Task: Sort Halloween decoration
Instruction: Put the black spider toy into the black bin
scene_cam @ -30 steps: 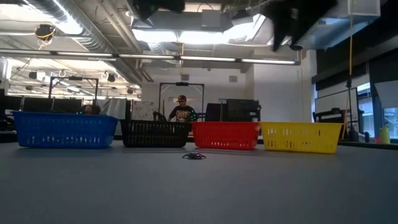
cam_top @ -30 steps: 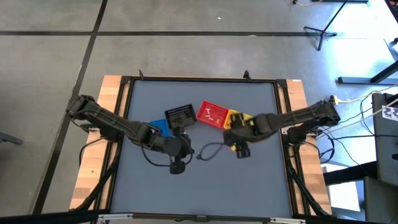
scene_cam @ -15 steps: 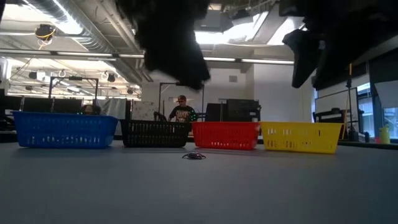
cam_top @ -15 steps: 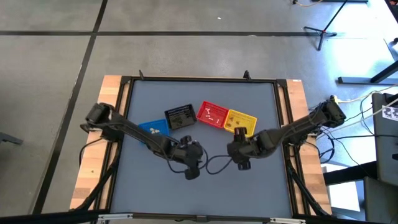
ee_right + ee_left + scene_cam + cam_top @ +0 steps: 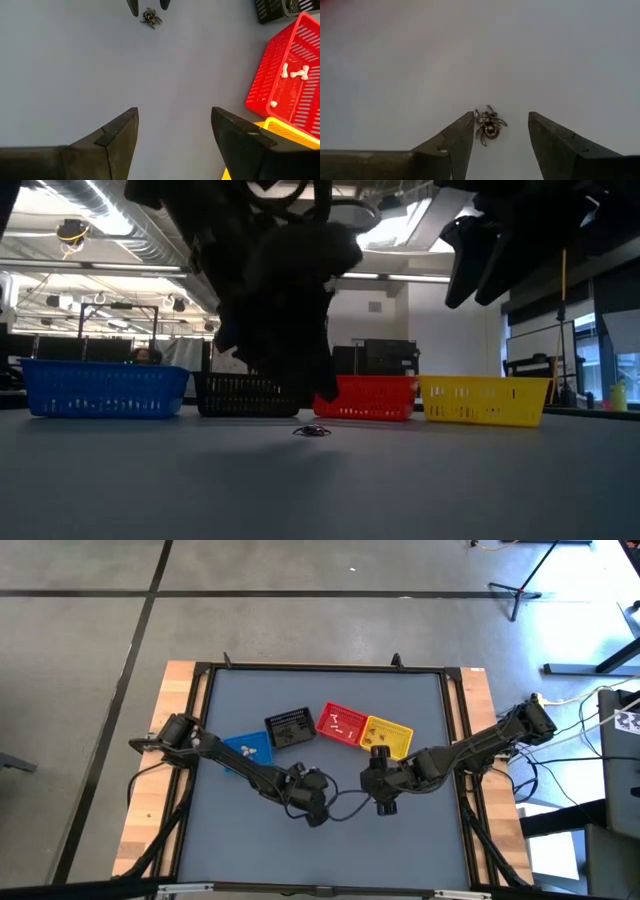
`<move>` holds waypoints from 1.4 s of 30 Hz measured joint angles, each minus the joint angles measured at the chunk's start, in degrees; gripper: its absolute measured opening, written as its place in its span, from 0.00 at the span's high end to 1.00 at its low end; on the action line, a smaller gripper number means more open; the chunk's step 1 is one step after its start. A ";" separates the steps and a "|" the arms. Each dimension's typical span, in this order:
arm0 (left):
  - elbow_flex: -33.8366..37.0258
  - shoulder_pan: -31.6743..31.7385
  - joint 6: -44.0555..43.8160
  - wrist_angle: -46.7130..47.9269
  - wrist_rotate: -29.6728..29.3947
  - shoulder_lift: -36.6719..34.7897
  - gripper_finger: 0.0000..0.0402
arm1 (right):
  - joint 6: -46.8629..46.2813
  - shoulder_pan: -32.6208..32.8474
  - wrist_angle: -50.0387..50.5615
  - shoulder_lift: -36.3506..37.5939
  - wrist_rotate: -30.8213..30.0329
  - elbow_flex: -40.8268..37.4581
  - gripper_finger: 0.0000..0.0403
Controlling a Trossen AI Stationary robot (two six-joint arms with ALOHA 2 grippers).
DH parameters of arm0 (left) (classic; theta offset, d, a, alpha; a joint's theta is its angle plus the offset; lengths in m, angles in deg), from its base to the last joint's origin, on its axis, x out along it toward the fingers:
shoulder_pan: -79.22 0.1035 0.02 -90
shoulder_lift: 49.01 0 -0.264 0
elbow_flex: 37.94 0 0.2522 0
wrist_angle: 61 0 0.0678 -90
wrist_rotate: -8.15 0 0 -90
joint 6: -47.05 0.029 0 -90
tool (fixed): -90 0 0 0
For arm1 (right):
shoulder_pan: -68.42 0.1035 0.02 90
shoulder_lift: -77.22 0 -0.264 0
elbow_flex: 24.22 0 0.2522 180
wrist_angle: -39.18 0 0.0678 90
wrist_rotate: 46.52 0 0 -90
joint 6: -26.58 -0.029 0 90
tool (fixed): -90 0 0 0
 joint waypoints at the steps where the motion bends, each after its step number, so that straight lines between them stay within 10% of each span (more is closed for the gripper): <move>1: 0.00 0.00 0.00 0.02 -0.36 0.24 0.55 | 0.01 0.00 -0.22 0.00 0.00 0.00 0.38; 29: -0.23 -1.03 -2.87 -1.10 -4.32 5.81 0.56 | 0.13 0.00 -0.67 -0.07 0.06 0.02 0.38; 42: -0.11 -1.22 -3.14 -0.92 -3.58 5.14 0.87 | 0.14 0.00 -0.66 -0.07 0.06 0.02 0.38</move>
